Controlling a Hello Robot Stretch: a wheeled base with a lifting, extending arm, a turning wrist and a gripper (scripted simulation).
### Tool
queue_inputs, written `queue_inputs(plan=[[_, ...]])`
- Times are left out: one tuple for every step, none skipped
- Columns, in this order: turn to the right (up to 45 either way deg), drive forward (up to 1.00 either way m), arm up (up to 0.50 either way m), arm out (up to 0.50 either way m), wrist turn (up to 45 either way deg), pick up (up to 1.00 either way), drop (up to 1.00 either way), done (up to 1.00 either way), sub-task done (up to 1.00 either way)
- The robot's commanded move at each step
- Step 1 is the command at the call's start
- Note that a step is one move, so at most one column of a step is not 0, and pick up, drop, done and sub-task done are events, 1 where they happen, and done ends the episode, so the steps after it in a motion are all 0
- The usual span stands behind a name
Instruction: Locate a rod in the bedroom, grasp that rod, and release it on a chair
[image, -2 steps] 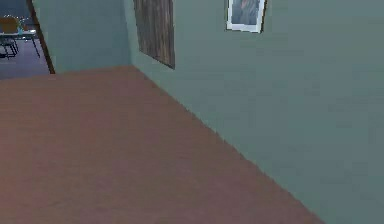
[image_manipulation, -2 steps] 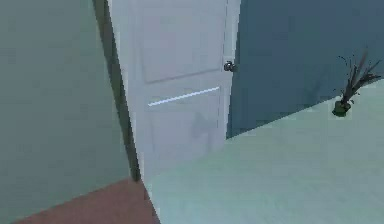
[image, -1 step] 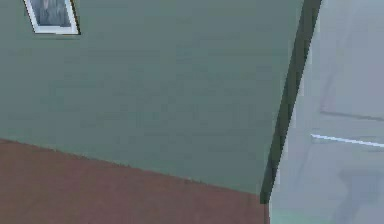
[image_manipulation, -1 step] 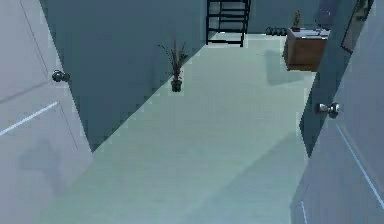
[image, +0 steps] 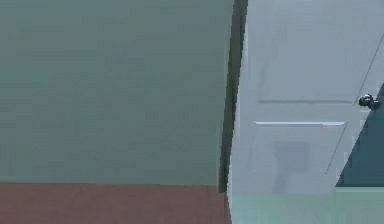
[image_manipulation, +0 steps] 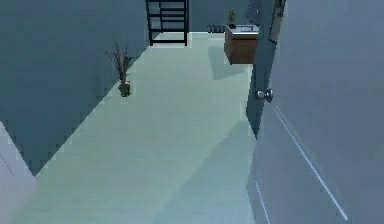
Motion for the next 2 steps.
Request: queue_inputs(plan=[[0.0, 0.1, 0.0, 0.0, 0.0, 0.0, 0.0, 0.0, 0.0], [-33.0, 0.0, 0.0, 0.0, 0.0, 0.0, 0.0, 0.0, 0.0]])
